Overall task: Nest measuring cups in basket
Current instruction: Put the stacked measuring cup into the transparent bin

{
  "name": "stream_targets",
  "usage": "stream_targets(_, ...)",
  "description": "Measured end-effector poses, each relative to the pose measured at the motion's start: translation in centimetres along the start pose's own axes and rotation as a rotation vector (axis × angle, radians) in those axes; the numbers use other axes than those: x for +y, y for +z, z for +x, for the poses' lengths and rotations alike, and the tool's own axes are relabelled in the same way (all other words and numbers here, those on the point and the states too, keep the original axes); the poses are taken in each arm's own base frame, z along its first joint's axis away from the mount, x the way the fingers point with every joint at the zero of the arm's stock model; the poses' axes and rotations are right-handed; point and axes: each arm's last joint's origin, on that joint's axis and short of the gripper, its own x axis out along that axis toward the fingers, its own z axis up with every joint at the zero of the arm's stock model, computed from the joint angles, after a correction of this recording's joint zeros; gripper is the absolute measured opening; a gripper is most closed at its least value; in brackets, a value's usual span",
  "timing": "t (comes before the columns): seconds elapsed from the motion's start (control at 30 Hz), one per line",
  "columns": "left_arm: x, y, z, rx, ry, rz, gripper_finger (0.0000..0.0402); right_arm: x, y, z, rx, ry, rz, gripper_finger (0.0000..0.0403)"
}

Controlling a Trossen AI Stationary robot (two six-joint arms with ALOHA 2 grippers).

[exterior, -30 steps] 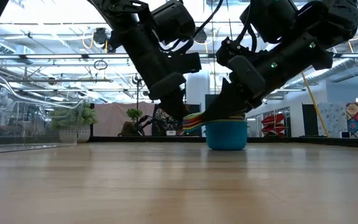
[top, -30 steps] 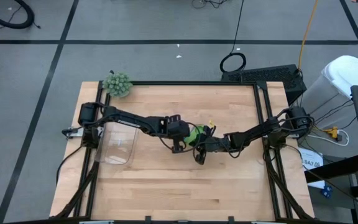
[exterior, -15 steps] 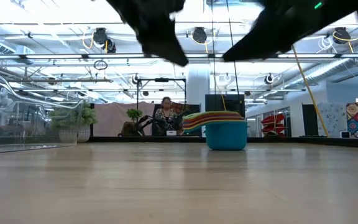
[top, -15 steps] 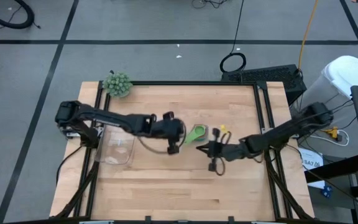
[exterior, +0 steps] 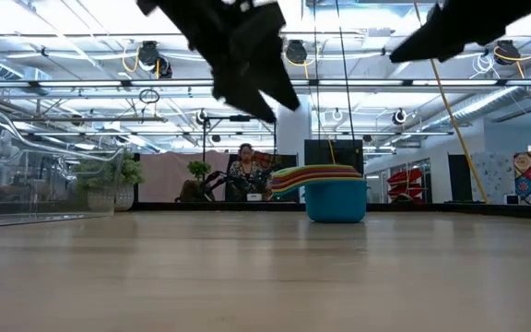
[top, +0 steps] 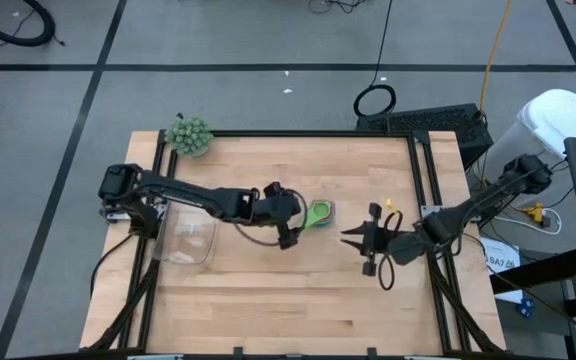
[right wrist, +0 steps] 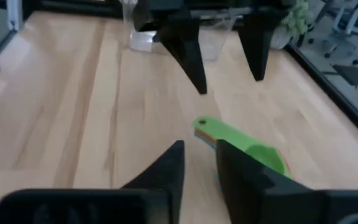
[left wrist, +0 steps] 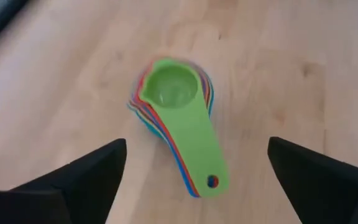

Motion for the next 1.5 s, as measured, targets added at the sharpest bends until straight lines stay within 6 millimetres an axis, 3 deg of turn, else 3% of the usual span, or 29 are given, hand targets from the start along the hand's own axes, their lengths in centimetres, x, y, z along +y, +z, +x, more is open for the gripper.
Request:
stream_targets(0.27, -0.2, 0.2, 2.0, -0.057, -0.04, -0.08, 0.0339, -0.4, -3.4, 0.5, 0.105, -0.026, 0.067, 0.0161)
stream_targets(0.53, 0.8, -0.6, 3.0, 0.038, -0.065, -0.132, 0.03, -0.8, -5.3, 0.7, 0.139, -0.038, 0.084, 0.0183)
stream_targets(0.87, 1.4, -0.1, 4.9, 0.119, -0.072, -0.127, 0.032, -0.8, -5.5, 0.8, 0.14, -0.037, 0.076, 0.0183)
stream_targets(1.1, 0.8, 1.0, 7.1, 0.254, -0.05, -0.048, 0.0307, -0.7, -5.5, 0.8, 0.148, -0.01, 0.095, 0.0183)
stream_targets(1.5, 1.7, 1.1, 7.4, 0.32, -0.022, -0.055, 0.0318, -0.4, -5.7, 0.6, 0.166, 0.021, 0.114, 0.0183)
